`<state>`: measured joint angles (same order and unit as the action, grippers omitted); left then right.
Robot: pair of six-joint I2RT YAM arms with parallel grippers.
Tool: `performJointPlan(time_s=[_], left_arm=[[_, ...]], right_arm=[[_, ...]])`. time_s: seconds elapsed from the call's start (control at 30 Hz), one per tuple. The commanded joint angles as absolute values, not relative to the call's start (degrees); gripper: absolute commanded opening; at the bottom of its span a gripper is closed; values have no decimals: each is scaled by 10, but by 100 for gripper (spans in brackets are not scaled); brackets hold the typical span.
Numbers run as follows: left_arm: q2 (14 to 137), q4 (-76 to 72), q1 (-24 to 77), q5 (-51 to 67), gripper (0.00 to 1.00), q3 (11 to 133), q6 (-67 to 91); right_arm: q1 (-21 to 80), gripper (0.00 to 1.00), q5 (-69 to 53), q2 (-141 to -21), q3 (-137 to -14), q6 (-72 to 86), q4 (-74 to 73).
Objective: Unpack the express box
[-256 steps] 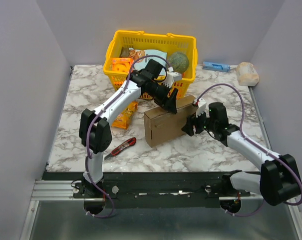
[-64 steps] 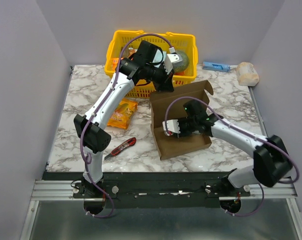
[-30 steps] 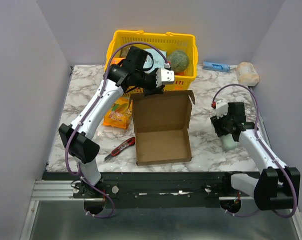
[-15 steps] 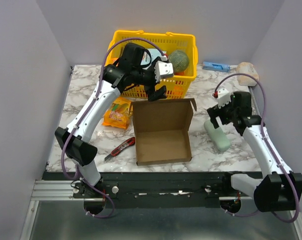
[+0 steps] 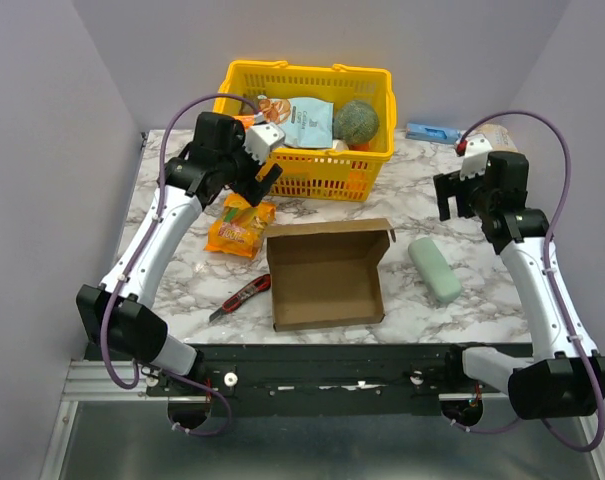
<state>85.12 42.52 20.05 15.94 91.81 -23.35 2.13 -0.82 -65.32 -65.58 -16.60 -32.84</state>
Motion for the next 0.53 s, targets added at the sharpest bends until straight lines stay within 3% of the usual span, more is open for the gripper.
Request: performJointPlan(time_s=[0.0, 0.27, 0.5], left_arm=[[811, 396, 137, 43, 99, 849, -150], [825, 377, -30, 56, 99, 888, -41], [769, 238, -56, 108, 99, 781, 37]], right_arm=[[18, 100, 50, -657, -708, -123, -381], [18, 100, 98, -685, -873, -89, -403], [18, 100, 126, -705, -928, -89, -452]])
